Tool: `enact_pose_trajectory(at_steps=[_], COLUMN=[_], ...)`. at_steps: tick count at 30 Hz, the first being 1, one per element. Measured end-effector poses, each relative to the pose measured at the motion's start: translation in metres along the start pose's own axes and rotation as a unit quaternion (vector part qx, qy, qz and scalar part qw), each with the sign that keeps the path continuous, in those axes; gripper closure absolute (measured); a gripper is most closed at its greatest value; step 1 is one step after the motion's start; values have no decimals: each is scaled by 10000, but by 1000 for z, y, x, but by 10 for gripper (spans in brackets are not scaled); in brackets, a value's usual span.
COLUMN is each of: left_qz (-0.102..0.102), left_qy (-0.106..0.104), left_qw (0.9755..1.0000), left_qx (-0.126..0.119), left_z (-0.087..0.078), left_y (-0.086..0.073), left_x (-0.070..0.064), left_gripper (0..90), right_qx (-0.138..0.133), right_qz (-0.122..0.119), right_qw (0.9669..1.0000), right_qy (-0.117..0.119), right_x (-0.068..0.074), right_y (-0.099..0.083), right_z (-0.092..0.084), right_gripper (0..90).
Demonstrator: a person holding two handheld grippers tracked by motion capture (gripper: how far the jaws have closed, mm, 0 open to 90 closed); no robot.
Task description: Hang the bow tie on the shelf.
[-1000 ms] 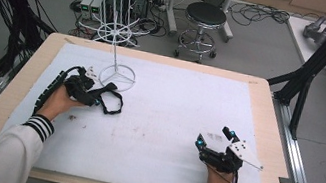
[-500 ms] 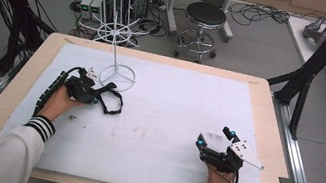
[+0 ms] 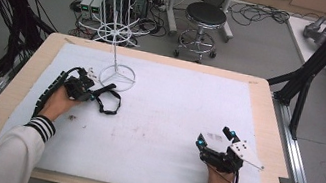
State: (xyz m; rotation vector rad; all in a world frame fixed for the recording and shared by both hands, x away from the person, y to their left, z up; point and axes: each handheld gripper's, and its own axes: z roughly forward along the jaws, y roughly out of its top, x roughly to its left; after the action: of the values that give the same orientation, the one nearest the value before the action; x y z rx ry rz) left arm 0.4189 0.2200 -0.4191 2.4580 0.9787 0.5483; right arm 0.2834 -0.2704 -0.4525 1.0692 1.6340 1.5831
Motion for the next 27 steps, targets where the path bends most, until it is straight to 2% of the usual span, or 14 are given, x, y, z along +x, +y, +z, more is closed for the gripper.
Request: enact_pose_trajectory(at_steps=[3, 5, 12, 17, 21, 24, 27], left_qz=[-20, -80, -8, -10, 25, 68, 53], left_qy=[-12, 17, 66, 44, 120, 122, 136], left_qw=[10000, 9999, 9996, 9989, 9976, 9976, 9963], left_qx=[-5, -96, -282, -477, -686, -671, -851], left_z=[-1, -2, -10, -18, -26, -30, -38], left_y=[1, 1, -2, -6, -7, -9, -9], left_x=[0, -1, -3, -3, -5, -5, -5], left_gripper=[856, 856, 860, 860, 860, 860, 860], right_qx=[6, 2, -4, 1, 1, -5, -5], right_qz=[24, 14, -9, -21, -21, -12, -18], right_qw=[10000, 10000, 10000, 10000, 10000, 10000, 10000], right_qy=[-7, -6, -8, -15, -18, -29, -39], right_x=[0, 0, 0, 0, 0, 1, 1], right_y=[0, 0, 0, 0, 0, 0, 0], right_z=[0, 0, 0, 0, 0, 0, 0], right_gripper=[14, 14, 14, 14, 14, 14, 14])
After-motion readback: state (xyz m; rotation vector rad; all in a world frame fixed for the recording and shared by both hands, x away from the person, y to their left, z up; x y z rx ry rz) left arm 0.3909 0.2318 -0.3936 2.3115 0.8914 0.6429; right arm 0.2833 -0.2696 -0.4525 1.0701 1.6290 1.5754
